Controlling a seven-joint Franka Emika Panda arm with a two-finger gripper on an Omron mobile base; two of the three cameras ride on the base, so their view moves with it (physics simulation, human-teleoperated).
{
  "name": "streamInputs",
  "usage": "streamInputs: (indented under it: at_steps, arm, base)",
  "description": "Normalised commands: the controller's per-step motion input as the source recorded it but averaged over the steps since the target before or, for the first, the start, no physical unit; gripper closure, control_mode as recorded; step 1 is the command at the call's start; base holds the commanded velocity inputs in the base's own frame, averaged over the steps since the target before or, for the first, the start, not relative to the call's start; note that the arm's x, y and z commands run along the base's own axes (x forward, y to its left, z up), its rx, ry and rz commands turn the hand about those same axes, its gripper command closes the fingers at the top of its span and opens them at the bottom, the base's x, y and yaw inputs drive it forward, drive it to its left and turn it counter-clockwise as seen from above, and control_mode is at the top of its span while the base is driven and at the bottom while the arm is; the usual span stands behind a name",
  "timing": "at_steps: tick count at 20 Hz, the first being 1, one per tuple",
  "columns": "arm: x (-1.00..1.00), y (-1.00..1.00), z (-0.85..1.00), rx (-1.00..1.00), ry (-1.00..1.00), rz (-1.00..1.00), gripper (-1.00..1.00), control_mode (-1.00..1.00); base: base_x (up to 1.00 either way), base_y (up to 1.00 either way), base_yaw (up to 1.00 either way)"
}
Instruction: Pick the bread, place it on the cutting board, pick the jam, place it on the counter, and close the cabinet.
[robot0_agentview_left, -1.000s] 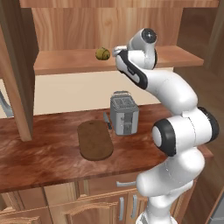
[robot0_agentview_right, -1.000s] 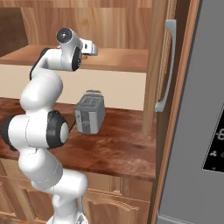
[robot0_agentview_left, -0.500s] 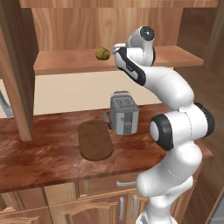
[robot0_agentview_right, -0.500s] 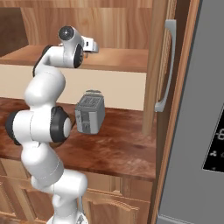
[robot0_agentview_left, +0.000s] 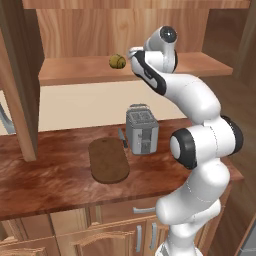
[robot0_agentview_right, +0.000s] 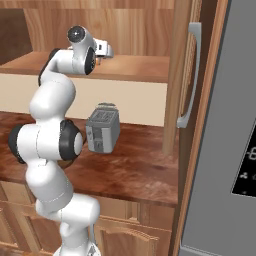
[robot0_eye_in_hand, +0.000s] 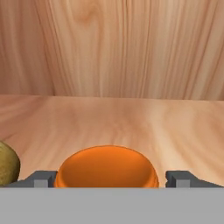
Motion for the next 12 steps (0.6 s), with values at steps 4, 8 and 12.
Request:
streamInputs:
  at_steps: [4, 8, 12]
  arm:
    - [0.00, 0.00, 0.00, 0.00, 0.00, 0.00, 1.00, -1.00]
    - [0.00, 0.00, 0.00, 0.00, 0.00, 0.00, 1.00, -1.00]
    - [-0.24, 0.00, 0.00, 0.00, 0.00, 0.00, 1.00, -1.00]
  base:
    - [0.00, 0.00, 0.00]
    - [0.00, 0.00, 0.00]
    - [0.00, 0.00, 0.00]
